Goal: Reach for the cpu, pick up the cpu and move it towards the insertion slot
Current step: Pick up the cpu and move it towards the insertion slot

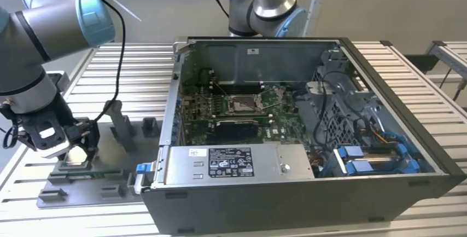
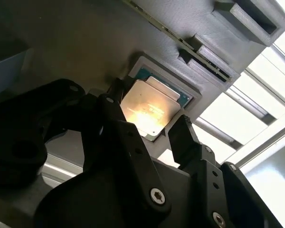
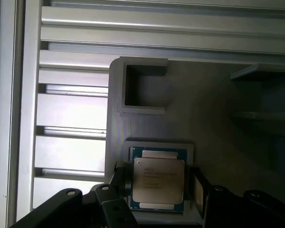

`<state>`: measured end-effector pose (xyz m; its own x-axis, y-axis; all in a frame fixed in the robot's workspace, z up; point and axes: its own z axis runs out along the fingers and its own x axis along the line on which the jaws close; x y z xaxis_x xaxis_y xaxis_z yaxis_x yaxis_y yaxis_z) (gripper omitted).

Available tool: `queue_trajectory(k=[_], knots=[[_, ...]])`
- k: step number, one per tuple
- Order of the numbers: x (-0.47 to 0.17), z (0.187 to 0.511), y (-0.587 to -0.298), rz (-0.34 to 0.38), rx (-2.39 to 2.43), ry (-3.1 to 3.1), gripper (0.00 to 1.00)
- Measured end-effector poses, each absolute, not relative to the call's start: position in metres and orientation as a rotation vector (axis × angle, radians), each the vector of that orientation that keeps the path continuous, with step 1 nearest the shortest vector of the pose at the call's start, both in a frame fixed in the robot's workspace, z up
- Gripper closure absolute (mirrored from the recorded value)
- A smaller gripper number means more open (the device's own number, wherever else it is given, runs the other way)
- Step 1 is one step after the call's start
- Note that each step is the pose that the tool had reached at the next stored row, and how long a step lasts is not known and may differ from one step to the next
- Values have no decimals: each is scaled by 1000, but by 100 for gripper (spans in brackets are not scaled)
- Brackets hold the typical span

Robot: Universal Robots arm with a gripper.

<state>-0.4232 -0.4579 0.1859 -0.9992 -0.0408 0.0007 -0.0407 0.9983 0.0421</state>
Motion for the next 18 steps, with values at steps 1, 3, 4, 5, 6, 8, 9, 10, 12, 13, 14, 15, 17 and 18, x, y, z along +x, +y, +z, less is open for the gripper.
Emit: queue_trajectory(k=[1, 3, 4, 5, 6, 8, 9, 10, 12, 13, 14, 15, 17, 18], knots=[[-423, 186, -458, -66, 64, -3139, 0], [-423, 186, -458, -66, 64, -3139, 0], [-423, 186, -458, -66, 64, -3139, 0], [-423, 186, -458, -66, 64, -3139, 0], [-423, 186, -458, -66, 64, -3139, 0], [-423, 186, -458, -65, 64, -3139, 0], [-423, 186, -458, -65, 64, -3139, 0], [-423, 186, -458, -65, 64, -3139, 0], [-423, 186, -458, -65, 64, -3139, 0], [-423, 186, -458, -65, 64, -3139, 100], [-423, 186, -458, -65, 64, -3139, 100], [-423, 186, -458, -65, 64, -3138, 100], [-423, 186, -458, -65, 64, -3138, 100], [-423, 186, -458, -65, 64, -3138, 100]])
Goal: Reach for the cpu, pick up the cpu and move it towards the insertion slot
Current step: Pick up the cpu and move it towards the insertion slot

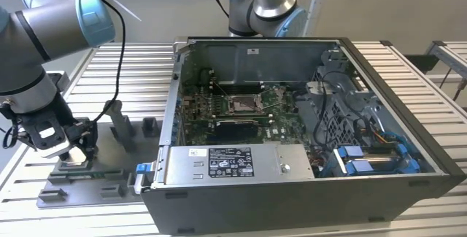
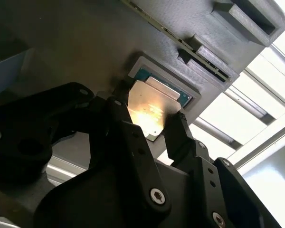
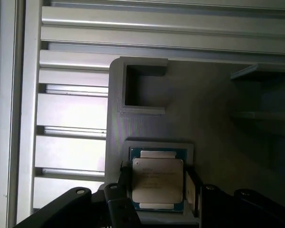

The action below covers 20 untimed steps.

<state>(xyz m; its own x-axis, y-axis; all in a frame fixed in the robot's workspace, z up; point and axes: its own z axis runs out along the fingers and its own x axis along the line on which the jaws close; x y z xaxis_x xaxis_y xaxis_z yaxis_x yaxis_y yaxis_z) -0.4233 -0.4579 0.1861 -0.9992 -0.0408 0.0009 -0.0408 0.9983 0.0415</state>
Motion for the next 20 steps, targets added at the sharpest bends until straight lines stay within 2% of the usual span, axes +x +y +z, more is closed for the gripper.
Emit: queue_trajectory(k=[7, 20], knots=[[-423, 188, -458, -65, 64, -3139, 100], [-423, 211, -458, -65, 64, -3139, 100]])
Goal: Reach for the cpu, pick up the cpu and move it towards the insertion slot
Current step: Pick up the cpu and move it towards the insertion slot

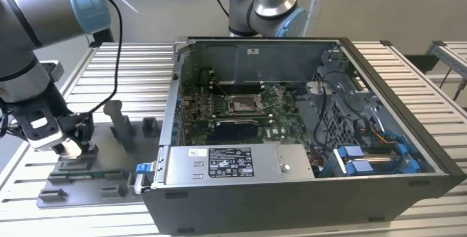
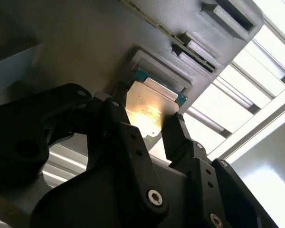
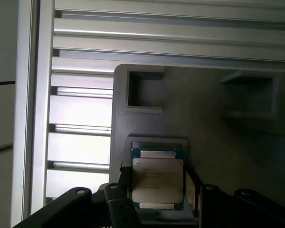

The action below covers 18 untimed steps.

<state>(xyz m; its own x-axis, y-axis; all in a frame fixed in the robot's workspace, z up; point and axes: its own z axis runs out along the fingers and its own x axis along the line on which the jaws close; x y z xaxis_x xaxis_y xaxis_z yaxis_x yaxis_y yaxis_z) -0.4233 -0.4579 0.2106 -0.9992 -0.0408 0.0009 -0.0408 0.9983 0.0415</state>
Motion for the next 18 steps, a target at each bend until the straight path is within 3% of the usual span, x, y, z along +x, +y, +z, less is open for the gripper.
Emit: queue_trajectory(k=[18], knots=[[-423, 266, -458, -65, 61, -3139, 100]])
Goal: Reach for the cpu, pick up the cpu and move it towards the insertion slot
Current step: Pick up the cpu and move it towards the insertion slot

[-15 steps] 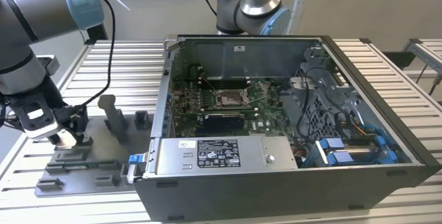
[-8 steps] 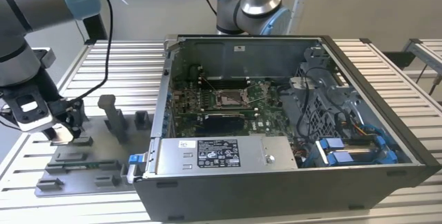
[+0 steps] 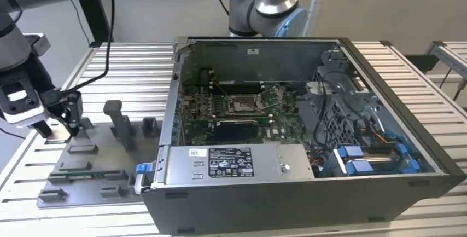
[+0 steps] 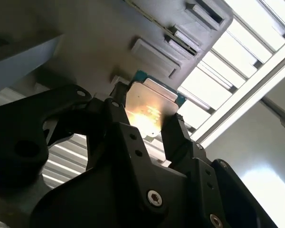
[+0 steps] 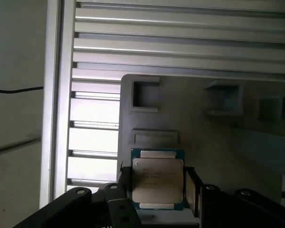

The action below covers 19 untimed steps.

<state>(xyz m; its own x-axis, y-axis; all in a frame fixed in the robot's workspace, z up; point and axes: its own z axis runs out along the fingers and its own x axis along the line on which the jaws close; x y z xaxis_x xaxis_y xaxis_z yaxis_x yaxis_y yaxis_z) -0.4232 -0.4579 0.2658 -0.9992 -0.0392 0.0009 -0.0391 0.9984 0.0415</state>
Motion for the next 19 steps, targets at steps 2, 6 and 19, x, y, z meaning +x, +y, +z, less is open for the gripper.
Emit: queue_trajectory(k=[2, 6, 19], knots=[[-423, 267, -458, -65, 61, -3139, 100], [-423, 274, -458, -65, 61, -3139, 100], [-423, 305, -458, -65, 61, -3139, 100]])
